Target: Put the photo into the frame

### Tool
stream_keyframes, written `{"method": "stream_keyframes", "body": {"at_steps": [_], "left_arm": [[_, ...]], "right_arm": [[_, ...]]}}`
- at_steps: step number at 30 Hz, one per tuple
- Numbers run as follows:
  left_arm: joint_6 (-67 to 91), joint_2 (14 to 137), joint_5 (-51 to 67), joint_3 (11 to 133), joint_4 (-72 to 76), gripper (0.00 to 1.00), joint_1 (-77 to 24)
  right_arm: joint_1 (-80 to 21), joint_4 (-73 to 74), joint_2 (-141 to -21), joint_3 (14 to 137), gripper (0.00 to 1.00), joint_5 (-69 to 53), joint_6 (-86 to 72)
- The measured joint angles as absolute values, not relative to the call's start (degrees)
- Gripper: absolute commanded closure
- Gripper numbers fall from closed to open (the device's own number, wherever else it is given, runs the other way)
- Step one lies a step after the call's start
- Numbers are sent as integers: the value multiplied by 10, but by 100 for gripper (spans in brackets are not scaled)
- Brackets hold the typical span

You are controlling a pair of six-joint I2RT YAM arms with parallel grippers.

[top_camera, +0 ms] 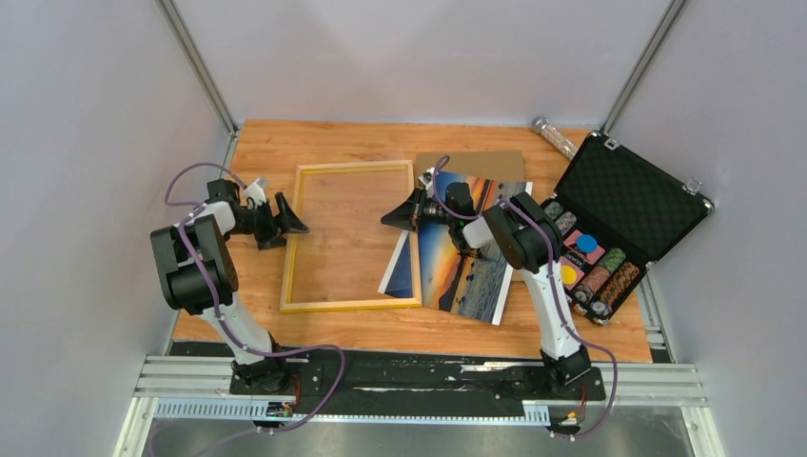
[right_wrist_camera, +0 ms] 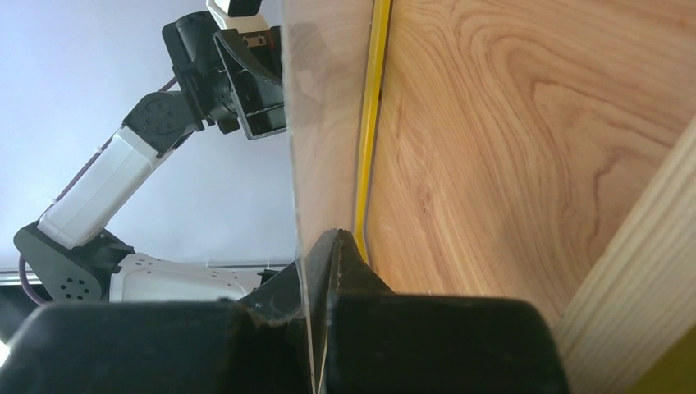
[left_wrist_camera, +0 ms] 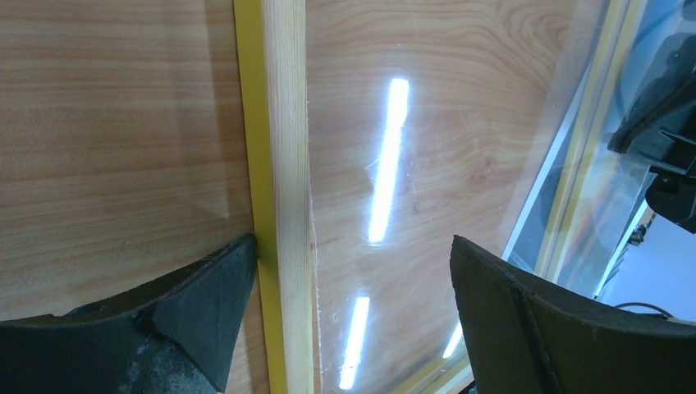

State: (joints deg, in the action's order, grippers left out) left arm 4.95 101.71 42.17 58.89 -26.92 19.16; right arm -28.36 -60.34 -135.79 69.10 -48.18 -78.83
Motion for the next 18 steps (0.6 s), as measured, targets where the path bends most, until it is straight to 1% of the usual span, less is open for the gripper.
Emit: {"method": "stream_keyframes", "body": {"at_steps": [18], "left_arm": [[52, 999, 412, 564, -216, 5, 180]], "right_arm": [[-282, -608, -1377, 715, 100, -485, -817]]}}
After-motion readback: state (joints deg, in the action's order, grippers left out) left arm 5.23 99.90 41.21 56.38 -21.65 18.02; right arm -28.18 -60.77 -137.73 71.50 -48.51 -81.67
